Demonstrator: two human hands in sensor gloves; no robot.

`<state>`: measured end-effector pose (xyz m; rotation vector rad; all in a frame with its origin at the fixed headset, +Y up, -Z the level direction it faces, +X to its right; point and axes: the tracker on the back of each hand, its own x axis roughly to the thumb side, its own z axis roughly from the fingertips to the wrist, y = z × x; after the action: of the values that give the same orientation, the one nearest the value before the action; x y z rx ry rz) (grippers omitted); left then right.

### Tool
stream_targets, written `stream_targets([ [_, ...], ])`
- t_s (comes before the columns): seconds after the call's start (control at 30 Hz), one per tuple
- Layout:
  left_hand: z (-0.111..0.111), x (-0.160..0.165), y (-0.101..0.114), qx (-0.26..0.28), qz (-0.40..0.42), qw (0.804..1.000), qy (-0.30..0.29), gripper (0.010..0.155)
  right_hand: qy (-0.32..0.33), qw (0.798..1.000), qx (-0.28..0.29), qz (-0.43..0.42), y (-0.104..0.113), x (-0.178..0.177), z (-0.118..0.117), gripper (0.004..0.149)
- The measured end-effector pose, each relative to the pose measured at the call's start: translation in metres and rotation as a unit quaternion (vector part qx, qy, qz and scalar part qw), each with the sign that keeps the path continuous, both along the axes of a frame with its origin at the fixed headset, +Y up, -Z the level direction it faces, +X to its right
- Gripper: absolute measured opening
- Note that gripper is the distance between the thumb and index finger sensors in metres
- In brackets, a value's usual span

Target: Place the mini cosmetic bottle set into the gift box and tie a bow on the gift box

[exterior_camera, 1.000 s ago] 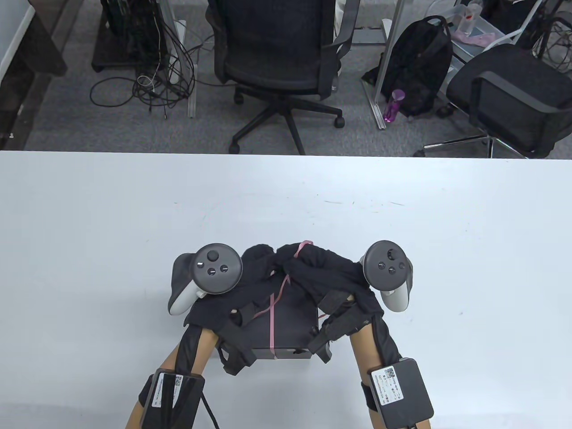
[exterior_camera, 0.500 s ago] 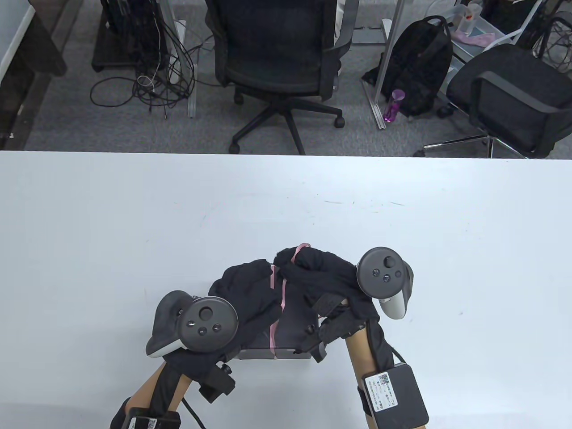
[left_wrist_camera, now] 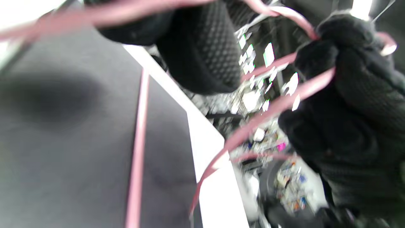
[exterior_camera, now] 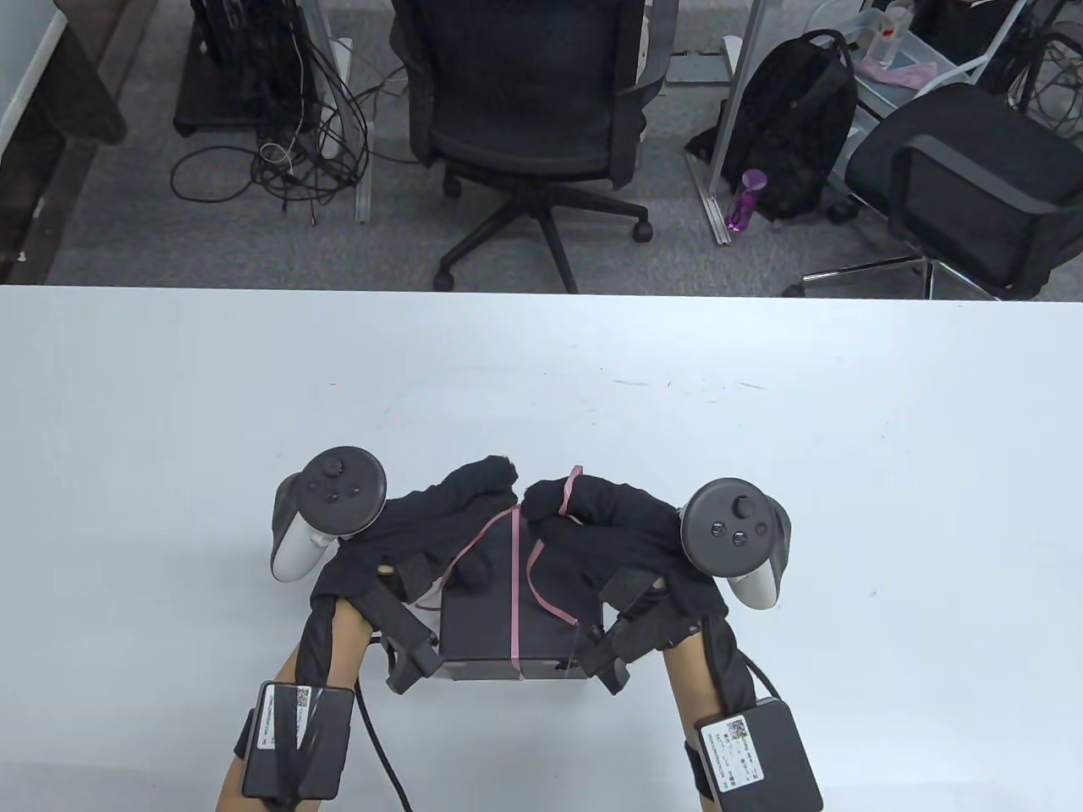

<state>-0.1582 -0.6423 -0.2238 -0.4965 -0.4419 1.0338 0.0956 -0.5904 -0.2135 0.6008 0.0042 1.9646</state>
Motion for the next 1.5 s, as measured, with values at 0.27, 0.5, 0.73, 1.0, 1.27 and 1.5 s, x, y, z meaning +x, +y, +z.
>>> stream_targets([
  [0.27, 0.002, 0.017, -0.011, -0.033, 0.020, 0.993, -0.110, 0.082, -0.017, 1.000, -0.011, -0.021, -0.021, -0.008, -0.006, 0.034],
  [0.5, 0.011, 0.027, -0.005, 0.020, -0.064, 0.996, -0.059, 0.052, -0.030, 0.999, -0.009, -0.012, -0.028, -0.015, -0.003, 0.035],
  [0.73, 0.033, 0.027, 0.000, 0.148, -0.125, 0.981, 0.026, 0.048, -0.023, 1.000, -0.016, -0.004, -0.030, -0.012, 0.002, 0.040],
  [1.0, 0.061, 0.007, -0.001, 0.281, -0.136, 0.942, 0.126, 0.041, -0.069, 0.991, 0.052, 0.105, -0.034, 0.008, 0.027, 0.042],
  [1.27, 0.080, -0.028, -0.025, 0.323, -0.119, 0.903, 0.257, 0.033, -0.147, 0.982, 0.088, 0.079, -0.063, 0.046, 0.044, 0.041],
  [1.5, 0.083, -0.057, -0.036, 0.315, -0.123, 0.880, 0.334, 0.032, -0.263, 0.954, 0.119, 0.082, -0.073, 0.079, 0.051, 0.040],
])
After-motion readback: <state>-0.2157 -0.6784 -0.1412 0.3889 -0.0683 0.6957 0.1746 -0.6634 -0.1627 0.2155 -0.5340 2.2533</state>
